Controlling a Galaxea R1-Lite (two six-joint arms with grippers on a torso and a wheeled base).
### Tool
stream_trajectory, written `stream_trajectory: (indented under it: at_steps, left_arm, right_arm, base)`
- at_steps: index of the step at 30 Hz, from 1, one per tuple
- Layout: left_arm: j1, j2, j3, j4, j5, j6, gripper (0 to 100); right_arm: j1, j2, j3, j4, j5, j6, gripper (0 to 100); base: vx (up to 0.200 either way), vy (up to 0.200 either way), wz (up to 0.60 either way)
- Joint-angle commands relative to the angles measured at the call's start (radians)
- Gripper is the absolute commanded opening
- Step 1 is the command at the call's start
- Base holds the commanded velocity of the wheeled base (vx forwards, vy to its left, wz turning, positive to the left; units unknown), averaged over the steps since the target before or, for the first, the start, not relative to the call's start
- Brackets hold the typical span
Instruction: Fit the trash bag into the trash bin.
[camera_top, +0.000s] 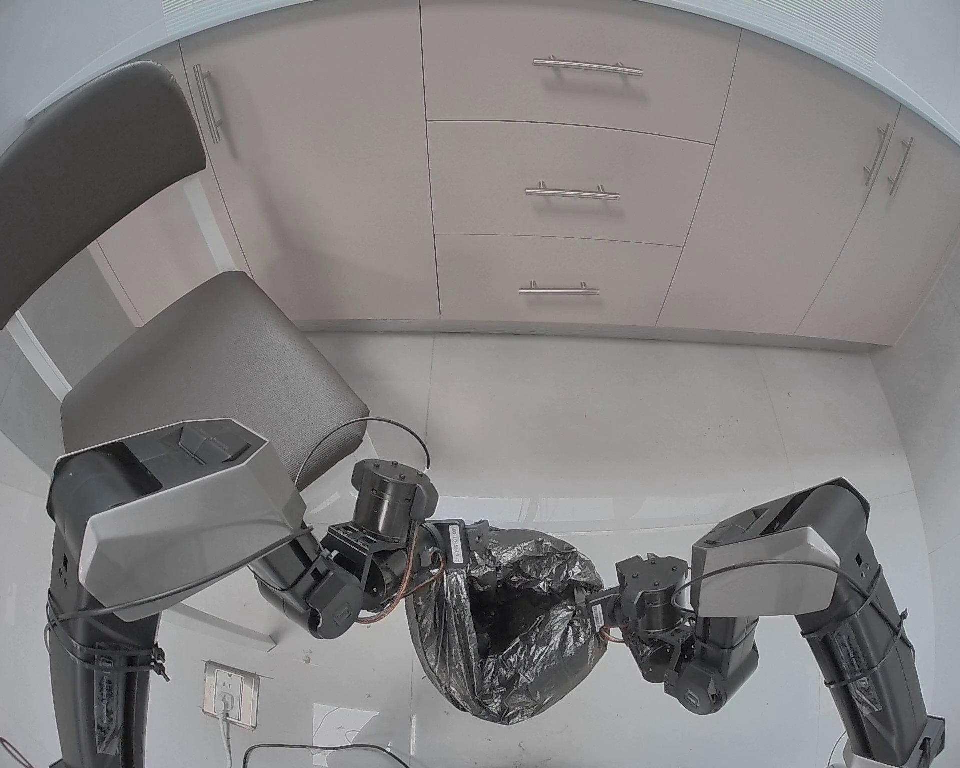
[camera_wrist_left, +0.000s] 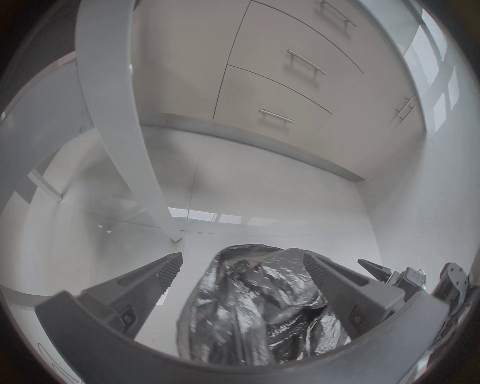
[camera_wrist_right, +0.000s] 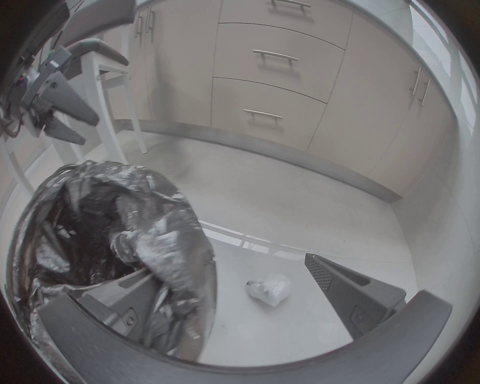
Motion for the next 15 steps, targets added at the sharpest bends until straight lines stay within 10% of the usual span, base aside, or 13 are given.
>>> stream_trajectory:
  at_steps: [1, 15]
  left_arm:
    - [-0.023, -0.022, 0.019, -0.007, -0.001, -0.006, 100]
    - [-0.02, -0.007, 0.013, -0.007, -0.001, -0.006, 100]
  right_arm:
    - [0.051, -0.049, 0.064, -0.018, 0.027, 0.01, 100]
    - [0.112, -0.026, 0.117, -0.018, 0.073, 0.017, 100]
  base:
    - [0.0, 0.0, 0.0]
    - [0.0, 0.0, 0.0]
